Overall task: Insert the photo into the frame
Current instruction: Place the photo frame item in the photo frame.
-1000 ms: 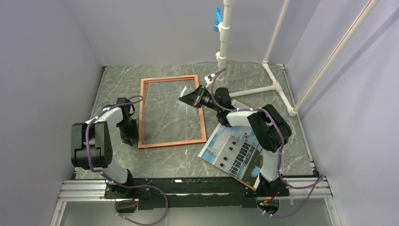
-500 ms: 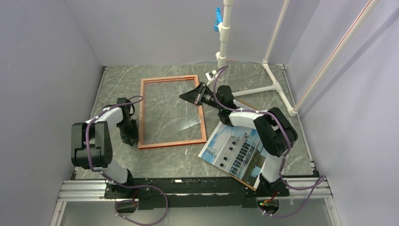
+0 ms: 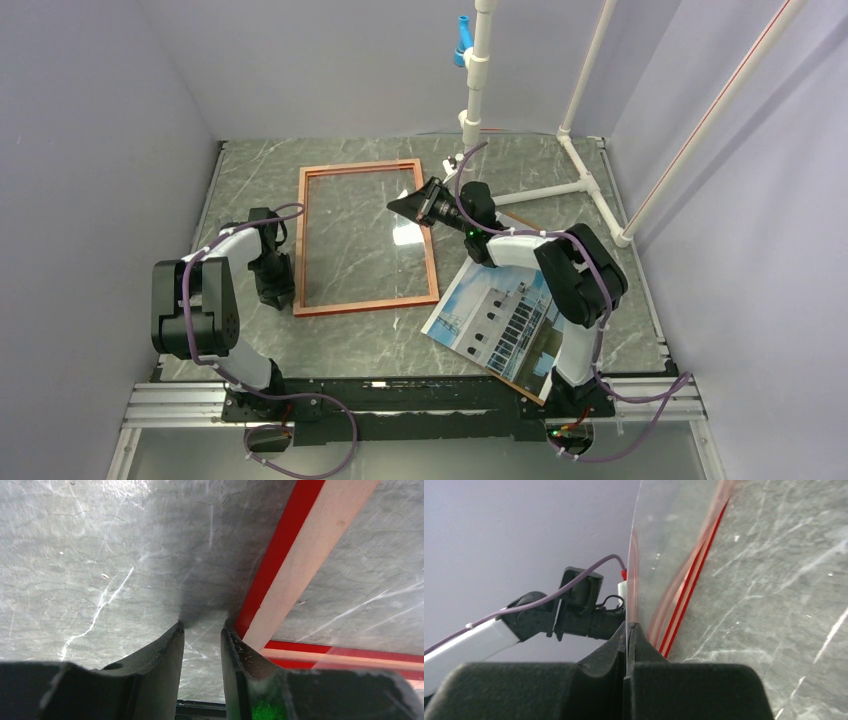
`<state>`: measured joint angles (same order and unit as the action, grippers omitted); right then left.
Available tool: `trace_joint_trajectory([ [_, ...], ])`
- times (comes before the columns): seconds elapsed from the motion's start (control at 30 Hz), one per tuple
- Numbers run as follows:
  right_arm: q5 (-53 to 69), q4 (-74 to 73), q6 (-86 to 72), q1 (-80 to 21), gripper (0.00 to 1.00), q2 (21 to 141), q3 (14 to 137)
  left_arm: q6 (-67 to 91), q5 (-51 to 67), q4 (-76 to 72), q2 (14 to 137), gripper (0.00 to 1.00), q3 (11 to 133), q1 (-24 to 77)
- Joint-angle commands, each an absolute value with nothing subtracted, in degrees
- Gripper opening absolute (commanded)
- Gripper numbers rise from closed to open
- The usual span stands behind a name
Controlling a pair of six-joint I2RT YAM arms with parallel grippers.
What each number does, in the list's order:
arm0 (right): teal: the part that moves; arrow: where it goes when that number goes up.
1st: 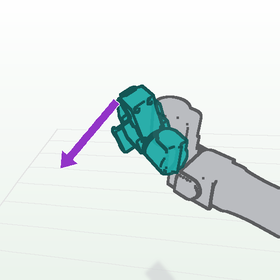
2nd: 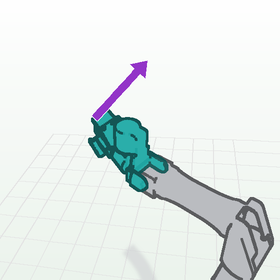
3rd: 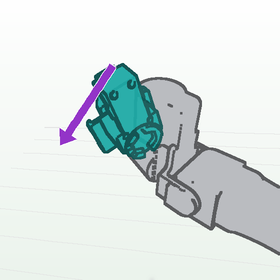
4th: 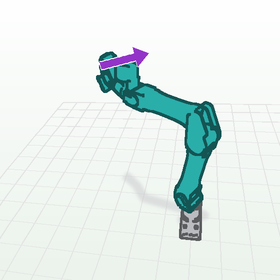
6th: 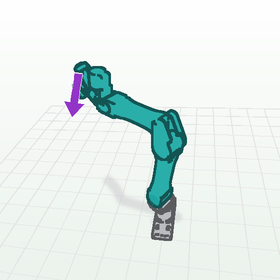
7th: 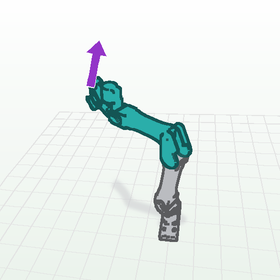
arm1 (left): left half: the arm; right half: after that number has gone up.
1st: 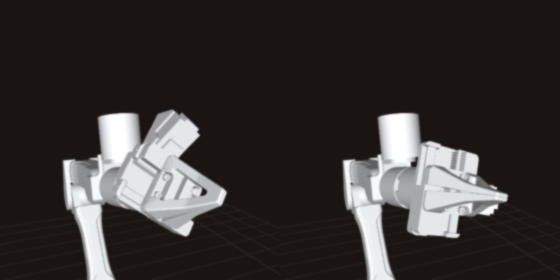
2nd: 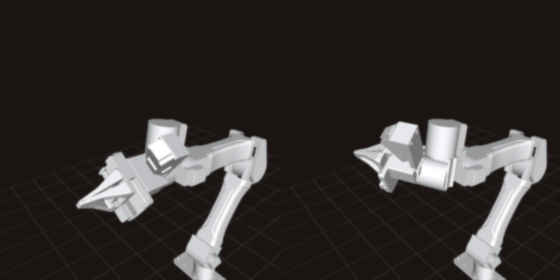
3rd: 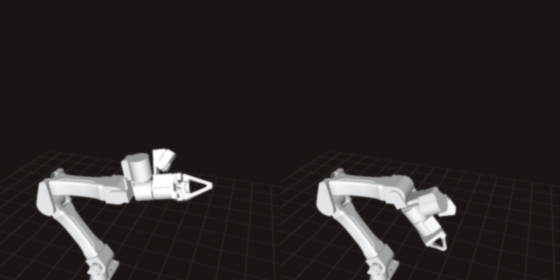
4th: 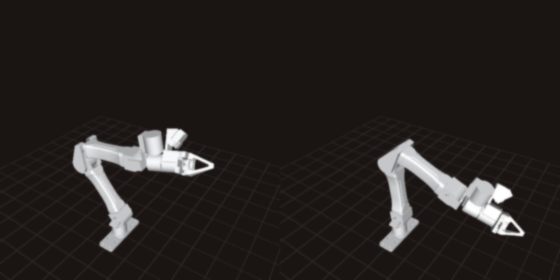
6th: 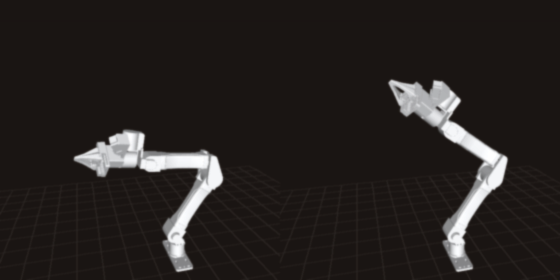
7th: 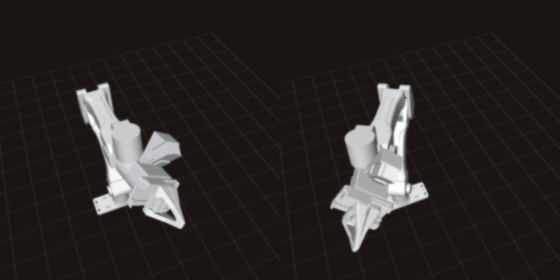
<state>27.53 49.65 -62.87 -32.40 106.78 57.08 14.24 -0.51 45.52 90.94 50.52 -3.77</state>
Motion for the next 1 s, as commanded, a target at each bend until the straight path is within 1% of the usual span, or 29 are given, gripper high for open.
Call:
trace_joint_trajectory([
  [0.0,25.36,52.84,-64.68,-31.86,0.0,107.97,57.41,13.9,0.18,46.56,91.43,0.37,52.29,-3.29],
  [0.43,26.9,54.51,-66.32,-31.81,0.0,108.91,57.79,13.94,0.18,46.65,91.7,0.37,52.28,-3.15],
  [0.73,27.44,56.94,-67.75,-31.51,0.0,106.55,58.39,13.89,0.18,46.66,91.96,0.36,52.29,-3.07],
  [0.97,27.4,55.52,-66.71,-31.51,0.0,104.94,58.83,13.89,0.18,46.61,92.04,0.36,52.25,-2.92],
])
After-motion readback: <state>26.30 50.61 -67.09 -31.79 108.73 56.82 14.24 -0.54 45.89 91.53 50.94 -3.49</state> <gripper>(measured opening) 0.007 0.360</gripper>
